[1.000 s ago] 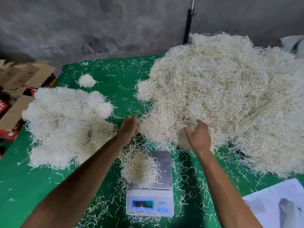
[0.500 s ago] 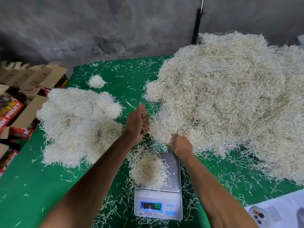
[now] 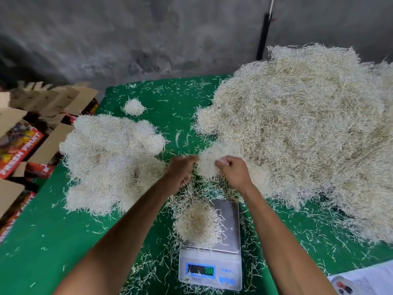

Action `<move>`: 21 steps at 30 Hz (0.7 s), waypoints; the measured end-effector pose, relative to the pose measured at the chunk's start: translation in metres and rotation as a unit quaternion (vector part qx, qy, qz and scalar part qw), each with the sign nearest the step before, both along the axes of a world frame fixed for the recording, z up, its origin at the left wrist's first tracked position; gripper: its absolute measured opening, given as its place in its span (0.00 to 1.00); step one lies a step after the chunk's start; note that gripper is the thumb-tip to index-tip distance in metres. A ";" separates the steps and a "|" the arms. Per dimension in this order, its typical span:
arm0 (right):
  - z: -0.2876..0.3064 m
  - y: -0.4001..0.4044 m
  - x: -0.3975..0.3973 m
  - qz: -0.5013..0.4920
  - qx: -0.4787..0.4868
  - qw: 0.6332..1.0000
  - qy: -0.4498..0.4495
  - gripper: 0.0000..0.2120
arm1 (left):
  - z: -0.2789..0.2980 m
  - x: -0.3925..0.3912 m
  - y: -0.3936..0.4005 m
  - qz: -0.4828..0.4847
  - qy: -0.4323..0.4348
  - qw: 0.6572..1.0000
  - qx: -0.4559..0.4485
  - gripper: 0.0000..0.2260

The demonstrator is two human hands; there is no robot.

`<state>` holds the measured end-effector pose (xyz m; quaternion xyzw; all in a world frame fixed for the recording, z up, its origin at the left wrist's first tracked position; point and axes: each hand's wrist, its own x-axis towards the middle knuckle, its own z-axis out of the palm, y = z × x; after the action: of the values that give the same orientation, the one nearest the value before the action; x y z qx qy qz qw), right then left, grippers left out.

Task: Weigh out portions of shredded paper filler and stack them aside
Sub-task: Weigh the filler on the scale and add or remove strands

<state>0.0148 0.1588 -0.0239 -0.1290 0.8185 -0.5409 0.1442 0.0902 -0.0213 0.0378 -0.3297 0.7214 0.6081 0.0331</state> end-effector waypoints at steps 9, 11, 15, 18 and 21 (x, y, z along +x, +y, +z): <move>0.065 0.000 -0.004 0.073 -0.085 0.991 0.075 0.08 | 0.015 -0.030 0.010 -0.011 0.084 0.993 0.083 0.18; 0.062 0.005 -0.003 0.039 -0.087 0.992 0.089 0.10 | 0.024 -0.042 -0.001 -0.012 0.100 0.994 0.047 0.16; 0.064 -0.006 0.000 0.097 0.053 0.985 0.134 0.39 | 0.041 -0.048 -0.011 -0.153 0.120 0.981 0.021 0.24; 0.062 -0.028 -0.008 0.087 0.155 0.964 0.199 0.29 | 0.055 -0.052 -0.002 -0.224 0.098 0.969 -0.041 0.31; 0.049 -0.029 -0.022 0.027 0.265 0.926 0.269 0.06 | 0.073 -0.056 -0.012 -0.134 0.089 0.986 -0.046 0.28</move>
<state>-0.0070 0.1293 0.0256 -0.2483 0.9365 -0.2448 -0.0376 0.0344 -0.0334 0.1106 -0.1755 0.7862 0.5915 0.0353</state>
